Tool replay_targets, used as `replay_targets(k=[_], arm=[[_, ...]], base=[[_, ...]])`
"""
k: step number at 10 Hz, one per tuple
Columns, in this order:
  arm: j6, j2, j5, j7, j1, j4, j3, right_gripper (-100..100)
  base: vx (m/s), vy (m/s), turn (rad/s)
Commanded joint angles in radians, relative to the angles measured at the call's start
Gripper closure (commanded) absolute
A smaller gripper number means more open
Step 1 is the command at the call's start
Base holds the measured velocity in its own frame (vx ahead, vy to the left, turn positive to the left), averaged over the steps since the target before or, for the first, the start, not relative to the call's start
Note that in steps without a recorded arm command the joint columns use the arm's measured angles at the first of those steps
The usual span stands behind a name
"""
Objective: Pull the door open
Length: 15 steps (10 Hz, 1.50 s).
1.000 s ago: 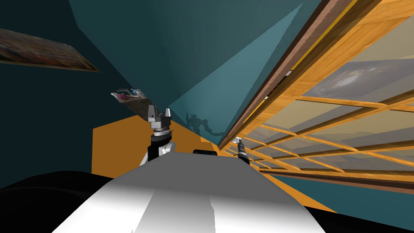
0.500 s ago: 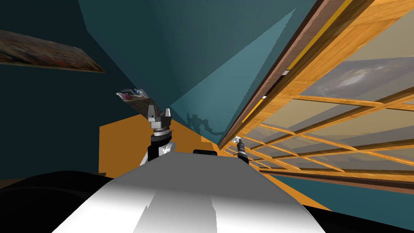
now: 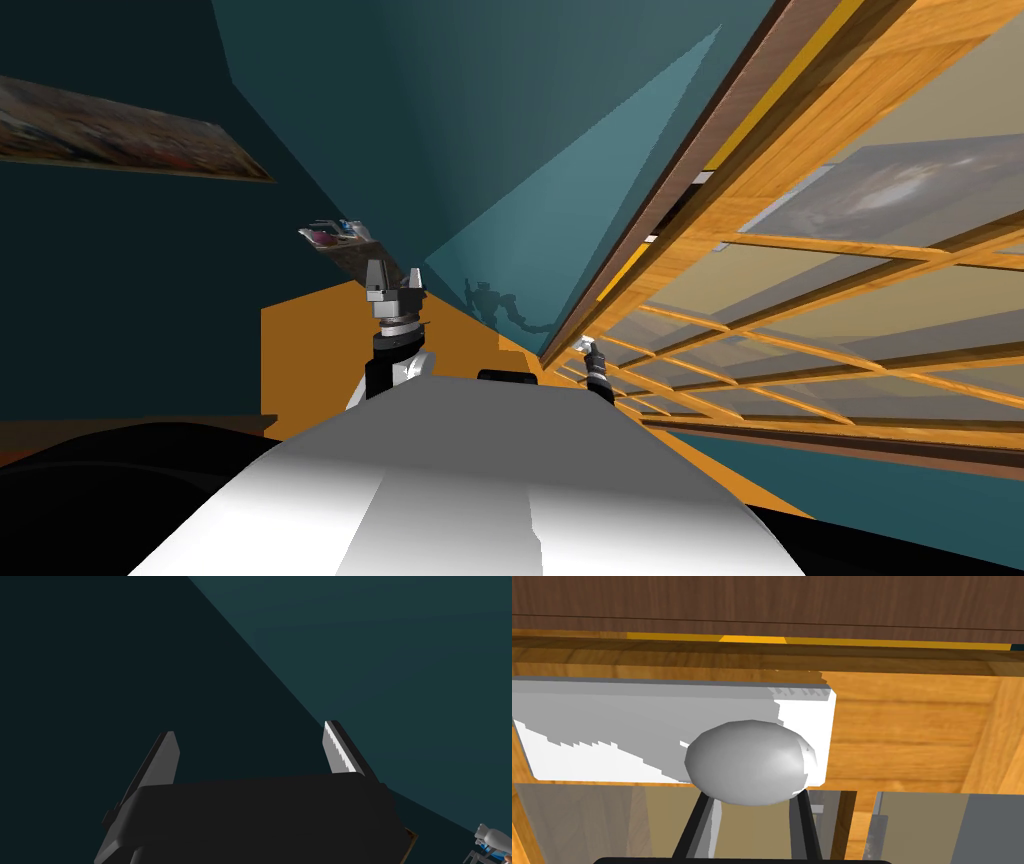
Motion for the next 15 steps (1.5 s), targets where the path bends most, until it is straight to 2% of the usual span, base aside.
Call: replay_targets(k=[1, 2, 3, 7, 8, 10, 11, 15], arm=[[0.003, 0.005, -0.008, -0.050, -0.005, -0.002, 0.008, 100], [0.003, 0.005, -0.008, -0.057, -0.005, -0.002, 0.008, 100], [0.004, 0.006, -0.023, -0.087, -0.009, 0.002, 0.009, -100], [0.013, 0.020, -0.064, -0.190, -0.017, -0.011, 0.024, -100], [0.013, 0.020, -0.064, -0.201, -0.017, -0.011, 0.024, -100], [0.019, 0.030, -0.092, -0.265, -0.023, -0.020, 0.035, -100], [0.019, 0.030, -0.092, -0.275, -0.023, -0.020, 0.035, -100], [0.029, 0.047, -0.141, -0.393, -0.033, -0.036, 0.053, -100]], base=[[-0.050, -0.019, 0.025], [-0.039, -0.019, 0.023], [-0.043, -0.015, 0.031], [-0.064, -0.014, 0.027], [-0.051, -0.003, 0.022], [-0.057, 0.003, 0.031], [-0.049, -0.004, 0.017], [-0.063, -0.013, 0.033]])
